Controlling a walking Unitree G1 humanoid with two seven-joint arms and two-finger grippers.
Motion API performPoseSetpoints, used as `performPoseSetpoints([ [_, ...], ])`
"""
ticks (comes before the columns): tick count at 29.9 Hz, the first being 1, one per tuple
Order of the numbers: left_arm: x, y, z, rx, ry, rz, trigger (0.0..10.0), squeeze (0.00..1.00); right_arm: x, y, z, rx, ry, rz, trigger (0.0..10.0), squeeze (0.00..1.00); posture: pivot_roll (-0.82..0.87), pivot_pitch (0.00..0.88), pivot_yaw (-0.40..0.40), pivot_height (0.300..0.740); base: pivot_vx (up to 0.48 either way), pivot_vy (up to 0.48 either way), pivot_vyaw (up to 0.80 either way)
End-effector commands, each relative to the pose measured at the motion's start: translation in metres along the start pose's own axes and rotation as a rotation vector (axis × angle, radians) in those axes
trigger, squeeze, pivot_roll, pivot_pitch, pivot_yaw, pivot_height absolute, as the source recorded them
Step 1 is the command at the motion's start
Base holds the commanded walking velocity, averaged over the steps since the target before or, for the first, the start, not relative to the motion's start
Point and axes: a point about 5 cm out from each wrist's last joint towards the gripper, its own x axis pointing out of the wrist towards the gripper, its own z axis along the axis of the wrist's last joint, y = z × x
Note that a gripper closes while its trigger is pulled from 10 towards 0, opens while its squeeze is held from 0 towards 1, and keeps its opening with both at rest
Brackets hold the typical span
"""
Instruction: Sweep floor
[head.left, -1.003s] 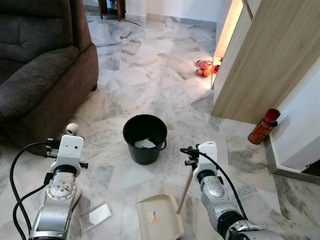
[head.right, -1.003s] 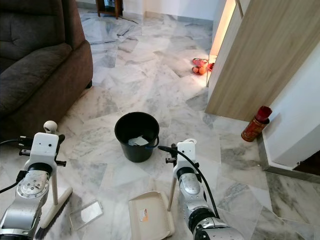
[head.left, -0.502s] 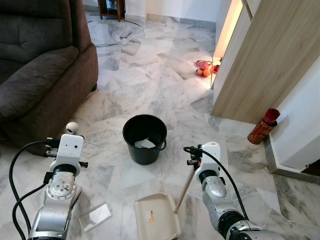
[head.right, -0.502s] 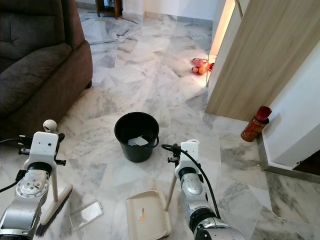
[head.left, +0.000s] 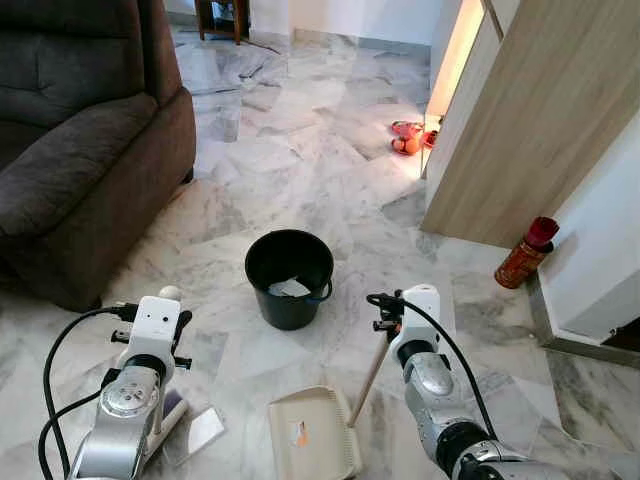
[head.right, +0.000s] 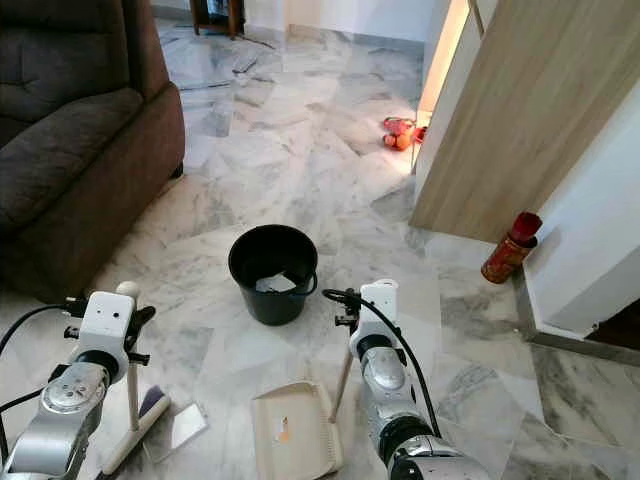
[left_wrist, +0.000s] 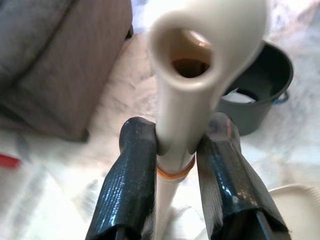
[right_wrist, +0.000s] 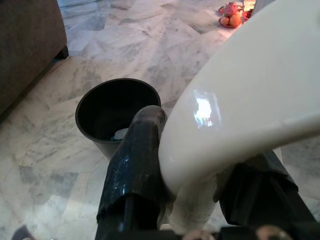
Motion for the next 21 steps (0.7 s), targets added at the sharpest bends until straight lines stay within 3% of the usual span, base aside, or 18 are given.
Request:
performPoseSetpoints([
  [1, 0.001, -0.002, -0.004, -0.125, 0.045, -0.024, 10.0, 0.0, -0.003, 0.001, -0.009, 0.014, 0.045, 0.004, 10.0, 0.0, 0.1, 0.096, -0.066, 0.74, 0.0, 0.0, 0.0],
  [7, 0.006, -0.001, 0.004, -0.323, 0.052, -0.011, 10.0, 0.0, -0.003, 0.001, -0.01, 0.011, 0.055, 0.006, 10.0, 0.0, 0.1, 0.097, -0.068, 0.74, 0.0, 0.0, 0.0],
  [9, 0.007, -0.001, 0.008, -0.353, 0.039, -0.007, 10.0, 0.0, -0.004, 0.002, -0.011, 0.01, 0.061, 0.007, 10.0, 0.0, 0.1, 0.098, -0.068, 0.74, 0.0, 0.0, 0.0],
  [10, 0.009, -0.002, 0.015, -0.422, 0.018, -0.01, 10.0, 0.0, -0.005, 0.003, -0.013, 0.007, 0.072, 0.009, 10.0, 0.0, 0.1, 0.098, -0.068, 0.74, 0.0, 0.0, 0.0],
  [21, 0.012, -0.01, 0.034, -0.647, 0.006, -0.104, 10.0, 0.0, -0.006, 0.004, -0.017, -0.001, 0.088, 0.014, 10.0, 0.0, 0.1, 0.098, -0.072, 0.74, 0.0, 0.0, 0.0],
])
